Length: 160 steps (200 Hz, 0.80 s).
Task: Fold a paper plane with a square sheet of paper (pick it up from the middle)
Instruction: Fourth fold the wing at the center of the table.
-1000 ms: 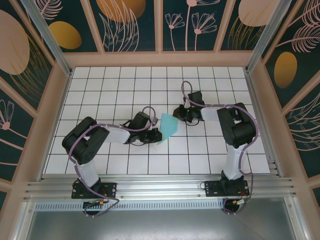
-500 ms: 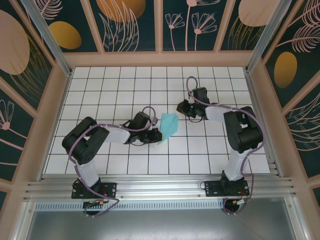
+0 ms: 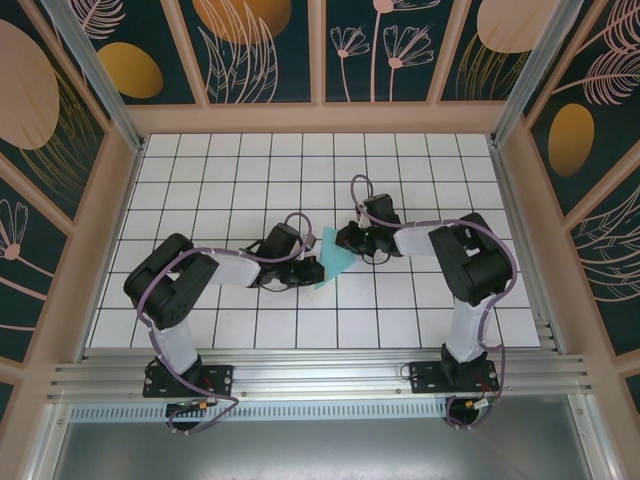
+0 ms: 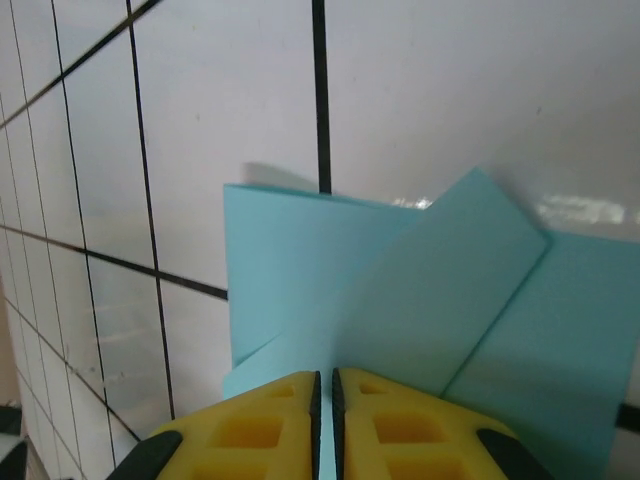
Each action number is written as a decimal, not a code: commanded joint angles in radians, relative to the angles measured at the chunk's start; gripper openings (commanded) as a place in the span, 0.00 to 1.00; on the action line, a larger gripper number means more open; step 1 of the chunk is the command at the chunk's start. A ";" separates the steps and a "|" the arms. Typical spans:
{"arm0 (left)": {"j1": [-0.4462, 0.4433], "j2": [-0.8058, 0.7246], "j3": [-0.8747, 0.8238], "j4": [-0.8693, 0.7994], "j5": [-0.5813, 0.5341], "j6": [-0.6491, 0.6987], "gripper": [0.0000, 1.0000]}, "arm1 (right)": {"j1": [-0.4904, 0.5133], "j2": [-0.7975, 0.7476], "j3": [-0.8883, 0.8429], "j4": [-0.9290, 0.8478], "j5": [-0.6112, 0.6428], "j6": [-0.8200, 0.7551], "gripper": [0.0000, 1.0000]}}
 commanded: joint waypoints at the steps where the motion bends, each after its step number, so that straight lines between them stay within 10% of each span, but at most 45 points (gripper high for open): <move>1: 0.002 0.032 -0.036 -0.210 -0.077 0.025 0.12 | 0.011 0.038 -0.048 -0.011 0.062 0.011 0.15; 63: 0.024 -0.138 0.118 -0.206 0.035 -0.044 0.20 | 0.011 0.031 -0.088 -0.022 0.089 -0.002 0.15; 160: 0.037 0.134 0.281 -0.017 0.143 -0.174 0.17 | 0.013 0.040 -0.112 0.010 0.097 0.018 0.15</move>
